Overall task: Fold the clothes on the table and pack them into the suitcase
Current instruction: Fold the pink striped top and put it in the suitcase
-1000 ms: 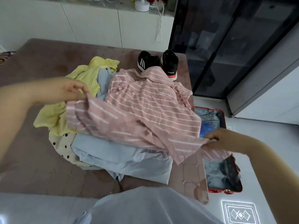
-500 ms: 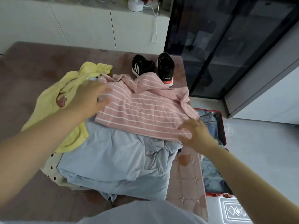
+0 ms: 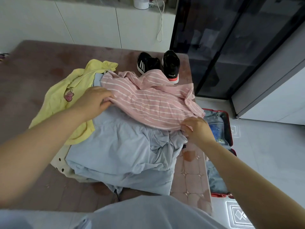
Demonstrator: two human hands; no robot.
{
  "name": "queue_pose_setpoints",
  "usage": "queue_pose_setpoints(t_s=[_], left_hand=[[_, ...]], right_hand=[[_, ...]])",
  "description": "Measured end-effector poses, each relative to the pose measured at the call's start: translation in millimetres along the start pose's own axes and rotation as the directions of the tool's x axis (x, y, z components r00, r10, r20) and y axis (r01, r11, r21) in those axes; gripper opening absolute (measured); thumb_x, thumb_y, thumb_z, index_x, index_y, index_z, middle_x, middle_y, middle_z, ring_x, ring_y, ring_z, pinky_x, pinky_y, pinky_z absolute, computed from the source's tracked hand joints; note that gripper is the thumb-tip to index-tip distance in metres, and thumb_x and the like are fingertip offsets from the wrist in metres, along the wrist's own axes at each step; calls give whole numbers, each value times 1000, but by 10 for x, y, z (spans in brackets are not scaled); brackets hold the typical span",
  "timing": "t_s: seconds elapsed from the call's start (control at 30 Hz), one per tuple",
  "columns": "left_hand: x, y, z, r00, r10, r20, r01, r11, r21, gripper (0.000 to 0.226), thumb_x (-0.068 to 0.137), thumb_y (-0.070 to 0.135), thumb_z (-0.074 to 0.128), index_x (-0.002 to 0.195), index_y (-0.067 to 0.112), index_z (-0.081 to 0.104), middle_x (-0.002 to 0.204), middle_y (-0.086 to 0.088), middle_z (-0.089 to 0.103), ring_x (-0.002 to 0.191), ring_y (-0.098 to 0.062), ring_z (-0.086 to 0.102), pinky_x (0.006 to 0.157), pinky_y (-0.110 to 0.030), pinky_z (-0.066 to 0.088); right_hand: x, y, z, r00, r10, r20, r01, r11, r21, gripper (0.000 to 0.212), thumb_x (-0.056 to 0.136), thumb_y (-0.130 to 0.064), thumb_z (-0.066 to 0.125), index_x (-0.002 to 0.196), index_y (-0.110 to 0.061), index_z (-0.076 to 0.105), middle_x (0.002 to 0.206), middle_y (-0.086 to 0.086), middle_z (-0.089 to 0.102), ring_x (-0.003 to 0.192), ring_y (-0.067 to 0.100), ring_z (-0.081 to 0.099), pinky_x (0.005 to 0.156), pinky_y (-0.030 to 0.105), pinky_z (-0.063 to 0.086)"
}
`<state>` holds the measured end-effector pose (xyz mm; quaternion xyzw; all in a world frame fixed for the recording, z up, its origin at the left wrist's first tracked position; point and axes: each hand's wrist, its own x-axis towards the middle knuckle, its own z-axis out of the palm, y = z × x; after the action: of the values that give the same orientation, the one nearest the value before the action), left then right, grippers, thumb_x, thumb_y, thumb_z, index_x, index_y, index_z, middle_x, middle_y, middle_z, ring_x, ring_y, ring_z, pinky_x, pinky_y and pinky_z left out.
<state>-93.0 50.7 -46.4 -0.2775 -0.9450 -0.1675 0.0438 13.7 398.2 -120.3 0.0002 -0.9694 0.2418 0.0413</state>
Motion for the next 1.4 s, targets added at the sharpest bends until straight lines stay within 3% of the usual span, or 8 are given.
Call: queue_pose_setpoints(t_s=[0.23, 0.33, 0.6, 0.73, 0.9, 1.07, 1.23, 1.4], left_hand=[[-92, 105, -792, 916, -6, 400, -20, 998, 62, 9, 88, 15, 58, 80, 16, 63, 73, 4, 62, 72, -13, 54, 66, -30, 41], [-392, 94, -1096, 886, -21, 464, 28, 1000, -8, 15, 75, 47, 58, 75, 33, 64, 69, 9, 63, 69, -11, 60, 69, -29, 48], [-1278, 389, -232, 525, -116, 843, -50, 985, 166, 7, 83, 23, 57, 79, 28, 58, 78, 10, 52, 75, -3, 49, 69, -19, 39], [-1471, 366, -42, 619, -184, 764, -52, 960, 273, 13, 87, 27, 50, 99, 27, 56, 96, 8, 60, 89, -8, 57, 69, -22, 39], [-1245, 493, -285, 677, -111, 728, 196, 980, -32, 32, 65, 66, 58, 92, 53, 47, 102, 28, 58, 94, 12, 54, 83, -14, 46], [-564, 415, -260, 978, -171, 120, 188, 971, -148, 30, 88, 20, 59, 118, 18, 59, 108, 3, 63, 96, -15, 58, 80, -31, 44], [120, 87, 15, 887, -460, 48, 462, 886, -51, 53, 87, 28, 61, 129, 0, 43, 127, -19, 54, 111, -39, 52, 91, -41, 40], [533, 109, 234, 897, -440, 33, 420, 874, 245, 67, 85, 45, 58, 123, -8, 44, 116, -27, 55, 105, -41, 51, 88, -42, 41]], right_hand=[[-279, -291, -745, 999, 40, -4, -38, 970, 241, 15, 92, -11, 53, 98, -20, 64, 88, -5, 65, 80, 11, 58, 72, 19, 42], [-585, -461, -957, 967, -79, 242, 28, 978, 209, 17, 92, -15, 53, 92, -32, 59, 88, -15, 64, 81, 1, 60, 71, 6, 43], [-1212, -356, -264, 751, -27, 659, -15, 998, 58, 19, 96, -24, 47, 106, -25, 63, 86, -28, 53, 85, 4, 52, 79, 19, 37], [-1386, -306, 70, 756, 32, 654, -12, 999, -35, 26, 97, -28, 42, 118, -31, 58, 118, -13, 61, 108, 13, 54, 79, 17, 32], [-1135, -322, -59, 771, -12, 637, 9, 1000, 9, 24, 95, -29, 51, 106, -15, 66, 102, 0, 68, 88, 14, 59, 84, 27, 46], [-454, -186, -231, 954, 185, 237, -222, 965, 140, 19, 94, -22, 52, 93, -10, 66, 90, 5, 65, 80, 18, 58, 68, 27, 41], [29, 234, -76, 859, 482, 171, -501, 861, 89, 39, 89, -32, 54, 120, -8, 52, 122, 13, 55, 107, 31, 54, 77, 30, 39], [263, 257, -14, 831, 522, 192, -540, 840, 50, 57, 88, -33, 55, 136, -11, 34, 133, 14, 46, 119, 36, 46, 96, 43, 42]])
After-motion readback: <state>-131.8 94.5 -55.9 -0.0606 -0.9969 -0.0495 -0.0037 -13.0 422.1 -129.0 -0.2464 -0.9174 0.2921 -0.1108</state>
